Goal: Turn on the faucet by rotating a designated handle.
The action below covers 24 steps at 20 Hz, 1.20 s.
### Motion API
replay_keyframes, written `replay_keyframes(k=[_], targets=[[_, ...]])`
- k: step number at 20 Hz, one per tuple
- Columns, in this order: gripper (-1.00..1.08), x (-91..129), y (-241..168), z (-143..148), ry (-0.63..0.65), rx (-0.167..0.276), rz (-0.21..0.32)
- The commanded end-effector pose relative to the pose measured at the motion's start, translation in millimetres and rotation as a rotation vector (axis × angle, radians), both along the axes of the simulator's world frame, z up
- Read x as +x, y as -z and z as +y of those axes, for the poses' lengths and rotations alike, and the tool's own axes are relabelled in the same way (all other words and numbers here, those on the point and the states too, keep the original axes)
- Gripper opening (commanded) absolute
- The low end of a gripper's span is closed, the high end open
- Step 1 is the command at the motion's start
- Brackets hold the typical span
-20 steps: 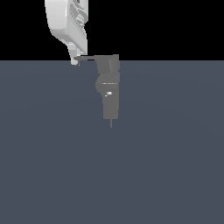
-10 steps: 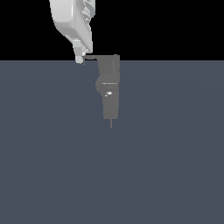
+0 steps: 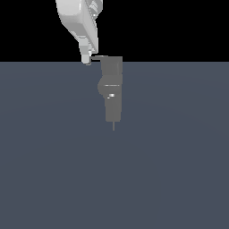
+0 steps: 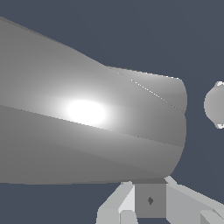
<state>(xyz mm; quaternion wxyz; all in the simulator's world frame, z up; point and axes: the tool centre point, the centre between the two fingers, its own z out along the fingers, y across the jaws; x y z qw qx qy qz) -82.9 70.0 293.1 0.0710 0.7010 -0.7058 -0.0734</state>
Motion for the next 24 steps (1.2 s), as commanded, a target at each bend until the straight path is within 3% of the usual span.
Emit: replay_keyframes(k=[1, 15, 16, 17, 24], targets=[[-1.00, -0.2, -0.7, -18.5, 0.010, -0.001, -0.001], [-1.00, -5.1, -4.8, -113.9, 0.020, -0.001, -0.007], [-1.00, -5.1, -4.8, -113.9, 0.020, -0.001, -0.007], [-1.00, -5.2, -2.4, -91.3, -0.011, 0.002, -0.001], [-1.00, 12.5, 0.8, -115.2, -0.004, 0.001, -0.003]])
